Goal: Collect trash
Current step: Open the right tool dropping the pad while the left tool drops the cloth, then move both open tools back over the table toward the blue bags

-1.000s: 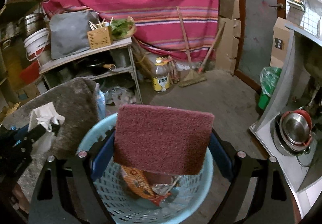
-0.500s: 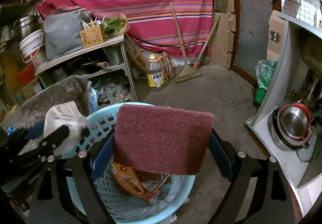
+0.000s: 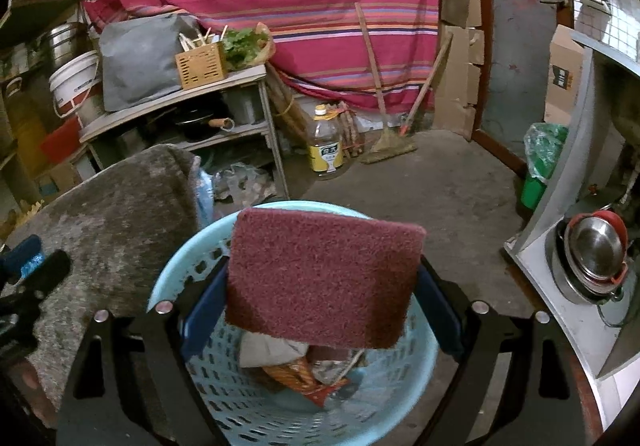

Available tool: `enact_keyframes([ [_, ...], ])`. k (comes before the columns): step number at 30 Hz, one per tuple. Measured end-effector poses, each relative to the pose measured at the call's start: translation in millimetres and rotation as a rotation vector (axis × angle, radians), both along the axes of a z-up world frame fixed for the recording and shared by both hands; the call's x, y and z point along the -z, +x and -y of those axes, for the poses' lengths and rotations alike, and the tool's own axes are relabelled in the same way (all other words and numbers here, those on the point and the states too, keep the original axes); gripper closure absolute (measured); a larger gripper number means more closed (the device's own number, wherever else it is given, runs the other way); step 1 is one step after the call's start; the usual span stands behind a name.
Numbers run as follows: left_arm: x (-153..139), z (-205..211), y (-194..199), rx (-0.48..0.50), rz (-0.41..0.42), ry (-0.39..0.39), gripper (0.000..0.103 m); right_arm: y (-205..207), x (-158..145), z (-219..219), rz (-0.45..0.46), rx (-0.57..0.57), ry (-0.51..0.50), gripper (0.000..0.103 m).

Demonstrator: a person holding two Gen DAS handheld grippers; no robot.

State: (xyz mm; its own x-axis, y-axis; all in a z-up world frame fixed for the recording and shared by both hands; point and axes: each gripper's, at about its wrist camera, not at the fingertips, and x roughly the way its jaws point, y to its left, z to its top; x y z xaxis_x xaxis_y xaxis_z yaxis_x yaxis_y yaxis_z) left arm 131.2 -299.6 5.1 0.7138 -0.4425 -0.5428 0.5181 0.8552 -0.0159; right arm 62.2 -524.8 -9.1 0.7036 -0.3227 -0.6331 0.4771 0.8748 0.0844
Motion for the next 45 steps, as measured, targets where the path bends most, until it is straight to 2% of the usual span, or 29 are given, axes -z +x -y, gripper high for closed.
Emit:
enact_keyframes([
  [5,-11,-55,3,-0.092,0.018,-0.008,0.007,17,8,-15,-0.029,-0.003,-0.016,0.015],
  [8,-17,-88,2,-0.133,0.044,-0.003,0.006,28,16,-20,-0.082,0.037,-0.056,0.005],
  [10,-20,-109,6,-0.160,0.056,0.001,0.006,32,17,-23,-0.094,0.041,-0.046,0.005],
  [13,-23,-134,12,-0.191,0.064,0.008,0.006,38,15,-33,-0.087,0.037,-0.032,0.005],
  [18,-28,-169,22,-0.232,0.089,0.040,0.006,49,10,-55,-0.097,0.048,-0.068,0.005],
  [21,-28,-194,26,-0.272,0.108,0.044,0.006,54,-2,-73,-0.054,0.027,-0.076,0.005],
  [26,-21,-232,37,-0.328,0.083,0.022,0.006,64,-21,-124,0.055,-0.063,-0.110,0.005],
  [29,-15,-260,47,-0.368,0.058,0.007,0.006,74,-23,-155,0.078,-0.119,-0.129,0.005],
  [35,-5,-311,64,-0.456,0.033,-0.019,0.006,105,-16,-216,0.050,-0.234,-0.148,0.005],
  [39,7,-349,81,-0.529,-0.018,-0.051,0.006,122,-9,-251,0.023,-0.304,-0.150,0.005],
  [45,18,-384,93,-0.588,-0.032,-0.048,0.006,150,3,-292,-0.024,-0.379,-0.161,0.005],
])
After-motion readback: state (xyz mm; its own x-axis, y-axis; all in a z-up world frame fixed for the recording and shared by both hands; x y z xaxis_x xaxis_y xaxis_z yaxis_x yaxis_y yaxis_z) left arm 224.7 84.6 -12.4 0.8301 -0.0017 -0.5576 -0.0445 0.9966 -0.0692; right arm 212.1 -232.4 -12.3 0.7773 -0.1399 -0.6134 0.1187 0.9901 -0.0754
